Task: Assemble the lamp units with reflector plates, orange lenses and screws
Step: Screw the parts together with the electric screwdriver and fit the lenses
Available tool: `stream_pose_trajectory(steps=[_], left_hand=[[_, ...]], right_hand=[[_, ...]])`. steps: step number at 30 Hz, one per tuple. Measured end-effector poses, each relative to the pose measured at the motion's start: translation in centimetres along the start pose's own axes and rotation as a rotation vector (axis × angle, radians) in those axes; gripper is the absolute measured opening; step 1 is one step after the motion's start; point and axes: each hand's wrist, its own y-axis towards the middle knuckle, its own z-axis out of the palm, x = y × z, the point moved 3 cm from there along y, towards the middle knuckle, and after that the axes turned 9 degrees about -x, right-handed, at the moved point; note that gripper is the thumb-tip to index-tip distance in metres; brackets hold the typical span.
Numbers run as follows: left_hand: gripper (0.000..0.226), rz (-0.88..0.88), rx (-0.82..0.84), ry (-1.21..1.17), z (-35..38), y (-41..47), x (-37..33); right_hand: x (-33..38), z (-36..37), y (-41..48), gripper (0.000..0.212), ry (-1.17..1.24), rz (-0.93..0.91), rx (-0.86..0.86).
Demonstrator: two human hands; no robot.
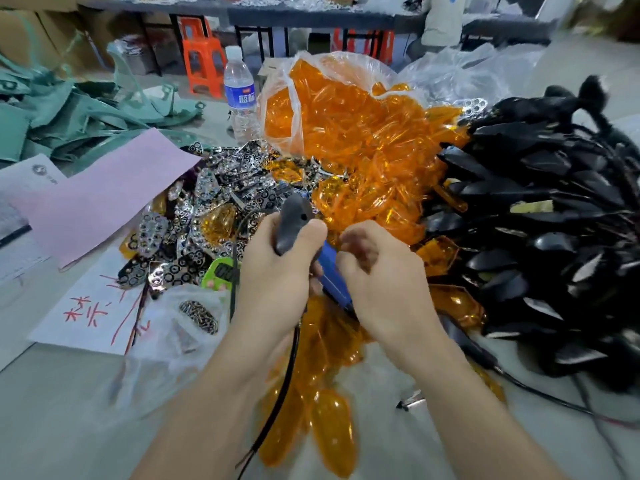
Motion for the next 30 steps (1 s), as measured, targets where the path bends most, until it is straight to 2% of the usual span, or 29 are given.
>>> stream_pose_trajectory(steps=[2,4,6,8,10,12,14,15,17,18,21,23,25,30], left_hand=[[0.025,0.012,-0.019,0.040,0.9,-0.9,0.0],[0.026,-0.057,0.002,0.010,2.5,-2.0,-0.1],[0.023,-0.133,0.074,0.009,4.4,-3.3,-0.2],[0.011,-0.096,0.171,0.074,6.1,-4.5,-0.4],[0.020,-0.063,0.281,0.094,7.6,-5.4,-0.6],[0.030,-0.092,0.386,0.093,8.7,-5.9,-0.7],[0.022,-0.123,0.448,0.049,9.6,-5.9,-0.8],[0.026,-0.133,0.468,0.052,10.0,-5.7,-0.6],[0.049,-0.130,0.502,0.082,10.8,-5.4,0.0],[0.050,-0.120,0.517,0.106,11.1,-5.3,0.6],[0.036,0.027,0.473,0.343,11.6,-5.4,2.3],[0.038,0.141,0.388,0.570,11.8,-5.7,3.7],[0.039,0.227,0.338,0.685,12.2,-5.9,4.3],[0.052,0.463,0.308,0.927,12.5,-5.2,4.8]], right_hand=[[0.9,-1.8,-2.4,0.023,0.257,0.050,0.112],[1.2,-2.8,-4.2,0.037,0.263,0.045,0.193],[0.6,-4.1,-4.8,0.043,0.189,0.048,0.131],[-0.3,-6.0,-4.4,0.034,0.210,0.104,0.041],[-1.1,-7.9,-4.1,0.024,0.320,0.191,0.065],[-1.9,-9.9,-3.7,0.022,0.446,0.307,0.139],[-3.2,-12.2,-3.2,0.023,0.534,0.439,0.227],[-3.9,-13.4,-2.9,0.024,0.544,0.472,0.286],[-5.2,-15.4,-2.5,0.027,0.512,0.496,0.411],[-5.9,-16.1,-2.4,0.028,0.466,0.510,0.441],[-8.4,-17.1,-1.7,0.026,0.213,0.512,0.331],[-9.6,-17.1,-1.5,0.024,0.012,0.391,0.240],[-10.8,-16.6,-2.1,0.031,-0.223,0.248,0.193],[-11.2,-14.3,-5.3,0.038,-0.409,0.076,-0.179]])
